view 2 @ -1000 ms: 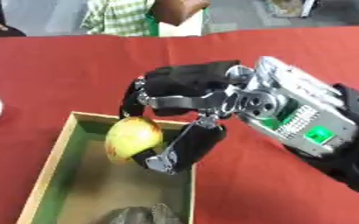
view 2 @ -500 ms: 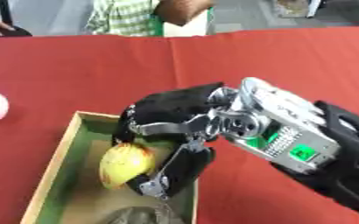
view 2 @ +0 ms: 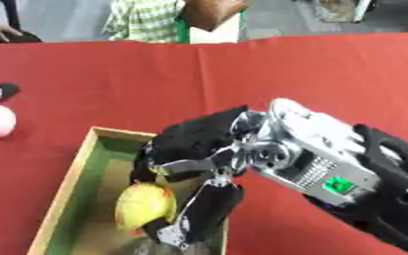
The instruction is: Pick up objects on the table and place them in the box.
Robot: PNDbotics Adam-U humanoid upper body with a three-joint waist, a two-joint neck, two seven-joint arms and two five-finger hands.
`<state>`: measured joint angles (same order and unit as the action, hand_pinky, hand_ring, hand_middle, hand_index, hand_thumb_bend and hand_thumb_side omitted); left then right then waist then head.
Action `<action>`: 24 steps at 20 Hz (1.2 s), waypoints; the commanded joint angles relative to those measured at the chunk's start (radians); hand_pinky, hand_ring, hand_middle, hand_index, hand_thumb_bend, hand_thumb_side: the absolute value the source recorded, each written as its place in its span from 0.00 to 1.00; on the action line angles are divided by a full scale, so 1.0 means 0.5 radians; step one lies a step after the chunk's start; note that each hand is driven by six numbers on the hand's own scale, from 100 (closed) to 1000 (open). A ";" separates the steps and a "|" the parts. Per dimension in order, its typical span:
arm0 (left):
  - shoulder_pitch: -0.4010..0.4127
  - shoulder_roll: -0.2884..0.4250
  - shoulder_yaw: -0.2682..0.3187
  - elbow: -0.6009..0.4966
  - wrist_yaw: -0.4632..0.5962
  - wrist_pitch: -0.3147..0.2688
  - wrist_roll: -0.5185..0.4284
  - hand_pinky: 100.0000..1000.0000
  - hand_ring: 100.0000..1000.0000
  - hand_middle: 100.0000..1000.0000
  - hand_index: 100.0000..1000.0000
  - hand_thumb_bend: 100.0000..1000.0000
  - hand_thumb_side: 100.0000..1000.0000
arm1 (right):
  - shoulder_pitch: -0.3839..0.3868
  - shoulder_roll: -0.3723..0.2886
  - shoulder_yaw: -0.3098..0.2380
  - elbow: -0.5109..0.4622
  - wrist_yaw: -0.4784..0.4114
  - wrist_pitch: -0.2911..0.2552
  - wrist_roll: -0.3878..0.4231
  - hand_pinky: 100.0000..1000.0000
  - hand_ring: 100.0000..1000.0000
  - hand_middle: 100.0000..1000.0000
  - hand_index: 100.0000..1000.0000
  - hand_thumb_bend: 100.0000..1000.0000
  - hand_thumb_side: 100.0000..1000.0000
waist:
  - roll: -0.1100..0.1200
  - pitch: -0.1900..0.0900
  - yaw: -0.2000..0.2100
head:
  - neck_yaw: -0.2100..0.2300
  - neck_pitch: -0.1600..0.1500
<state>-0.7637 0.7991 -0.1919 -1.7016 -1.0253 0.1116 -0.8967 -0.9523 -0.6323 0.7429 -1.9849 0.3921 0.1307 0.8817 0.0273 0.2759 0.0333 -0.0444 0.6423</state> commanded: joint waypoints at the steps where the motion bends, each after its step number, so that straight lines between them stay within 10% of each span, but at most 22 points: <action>1: -0.067 0.013 -0.028 0.176 -0.029 -0.049 -0.020 0.61 0.86 0.84 0.99 0.54 0.78 | -0.020 -0.008 -0.021 -0.030 0.063 0.007 -0.004 0.76 0.82 0.70 0.83 0.00 0.75 | 0.005 -0.049 -0.002 | 0.011 0.000; 8: -0.117 -0.043 -0.098 0.529 -0.093 -0.156 -0.021 0.63 0.89 0.87 1.00 0.60 0.74 | -0.022 -0.008 -0.030 -0.030 0.160 0.057 -0.038 0.76 0.83 0.72 0.85 0.00 0.94 | 0.004 -0.049 -0.010 | 0.020 -0.013; 12: -0.128 -0.074 -0.119 0.677 -0.129 -0.211 -0.021 0.64 0.90 0.88 1.00 0.66 0.74 | -0.025 -0.003 -0.020 -0.030 0.178 0.069 -0.021 0.76 0.85 0.74 0.90 0.32 1.00 | 0.001 -0.046 -0.010 | 0.026 -0.020; 13: -0.127 -0.078 -0.125 0.707 -0.130 -0.229 -0.021 0.66 0.91 0.89 1.00 0.73 0.73 | -0.024 -0.004 -0.022 -0.030 0.176 0.067 -0.016 0.78 0.87 0.76 0.94 0.58 1.00 | 0.001 -0.044 -0.010 | 0.030 -0.022; 15: -0.129 -0.078 -0.136 0.772 -0.142 -0.271 -0.021 0.66 0.92 0.89 1.00 0.76 0.73 | -0.022 -0.009 -0.028 -0.030 0.164 0.059 -0.008 0.79 0.89 0.77 0.96 0.65 1.00 | 0.001 -0.042 -0.009 | 0.037 -0.024; 24: -0.161 -0.113 -0.102 0.965 -0.383 -0.346 -0.021 0.65 0.92 0.89 1.00 0.77 0.72 | -0.011 -0.033 -0.087 -0.030 0.115 0.019 -0.052 0.79 0.90 0.79 0.96 0.70 1.00 | -0.004 -0.042 -0.013 | 0.053 -0.033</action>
<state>-0.8209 0.7213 -0.2596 -1.2209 -1.1986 -0.0557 -0.9075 -0.9483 -0.6290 0.7208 -1.9849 0.4576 0.1414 0.8654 0.0241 0.2758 0.0265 -0.0221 0.6362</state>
